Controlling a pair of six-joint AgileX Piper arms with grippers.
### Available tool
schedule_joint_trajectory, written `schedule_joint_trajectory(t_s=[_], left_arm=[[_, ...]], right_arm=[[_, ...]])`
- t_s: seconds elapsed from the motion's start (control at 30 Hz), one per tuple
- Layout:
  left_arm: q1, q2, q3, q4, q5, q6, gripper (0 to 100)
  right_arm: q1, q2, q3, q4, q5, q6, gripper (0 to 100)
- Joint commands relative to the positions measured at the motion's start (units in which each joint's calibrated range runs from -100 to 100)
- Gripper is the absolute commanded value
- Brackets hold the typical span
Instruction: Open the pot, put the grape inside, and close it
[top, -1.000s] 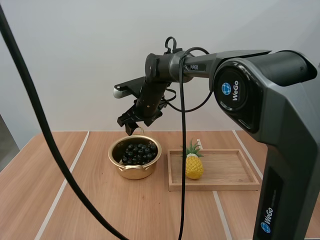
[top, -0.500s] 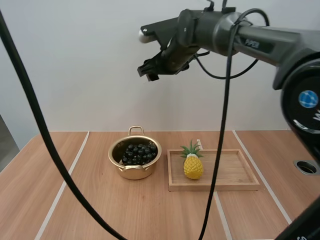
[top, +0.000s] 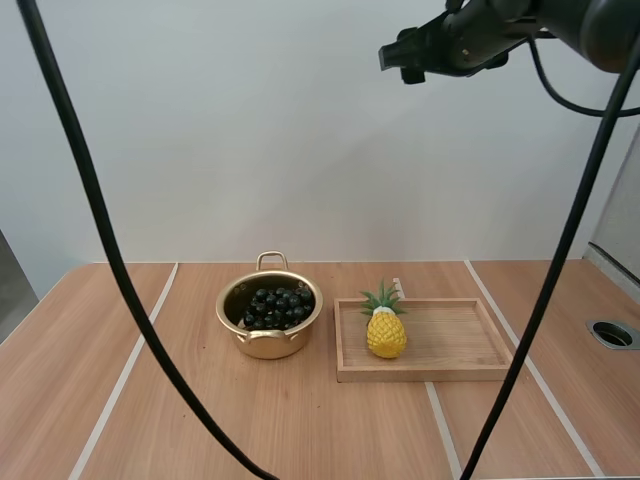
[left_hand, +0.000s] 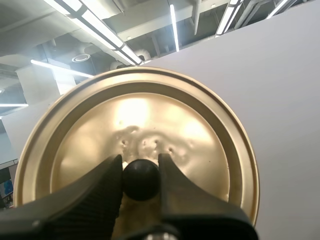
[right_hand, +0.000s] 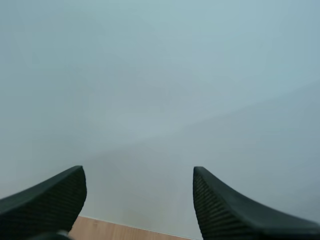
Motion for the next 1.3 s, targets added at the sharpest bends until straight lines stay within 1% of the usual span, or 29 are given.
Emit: schedule_joint_trajectory(t_s=[0.0, 0.1, 0.23, 0.27, 0.3, 0.33, 0.37, 0.43, 0.6, 0.73, 0.87, 0.93, 1.0, 1.27], left_arm=[[-0.05, 1.7, -0.2, 0.5, 0.5, -0.7, 0], [-0.05, 3.6, -0.2, 0.5, 3.3, -0.7, 0], [-0.05, 5.9, -0.2, 0.5, 6.2, -0.7, 0], [-0.05, 6.3, -0.2, 0.4, 6.8, -0.7, 0], [-0.05, 6.9, -0.2, 0.1, 7.4, -0.7, 0], [-0.05, 7.4, -0.2, -0.2, 8.0, -0.7, 0], [-0.05, 7.9, -0.2, -0.8, 8.6, -0.7, 0], [-0.05, 9.1, -0.2, -2.5, 10.6, -0.7, 0], [-0.05, 12.8, -0.2, -7.1, 16.9, -0.7, 0], [-0.05, 16.8, -0.2, -8.7, 23.2, -0.7, 0], [-0.05, 20.5, 0.4, -9.0, 26.5, -0.7, 0], [-0.05, 21.8, 1.8, -9.3, 26.7, -0.6, 0], [-0.05, 22.7, 3.5, -11.0, 26.7, 0.0, 0], [-0.05, 23.6, 16.6, -21.4, 25.1, 6.6, 0]], right_arm=[[-2.0, -3.5, -0.4, 0.0, -1.1, 0.9, 100], [-3.8, -5.7, -0.4, 0.0, -0.9, 2.8, 100], [-5.5, -7.9, -0.4, 0.0, 0.7, 3.1, 100], [-5.6, -8.5, -0.4, 0.0, 1.8, 3.3, 81], [-5.6, -9.0, -0.3, 0.0, 3.0, 3.6, 55], [-5.6, -9.5, -0.3, 0.0, 4.2, 4.3, 32], [-5.6, -10.0, -0.3, 0.0, 6.0, 5.5, 1], [-5.6, -10.5, -0.3, 0.0, 9.6, 7.5, 0], [-5.6, -11.5, -0.3, -1.1, 16.0, 7.5, 0], [-5.6, -11.5, -0.3, -2.3, 21.6, 7.5, 0], [-5.6, -11.6, -0.3, -4.3, 24.8, 7.5, 0], [-5.6, -11.9, -0.3, -4.9, 25.5, 7.5, 0], [-5.6, -12.5, -0.3, -5.0, 25.7, 7.5, 0], [-5.6, -16.3, -0.3, -4.6, 25.0, 7.5, 0]])
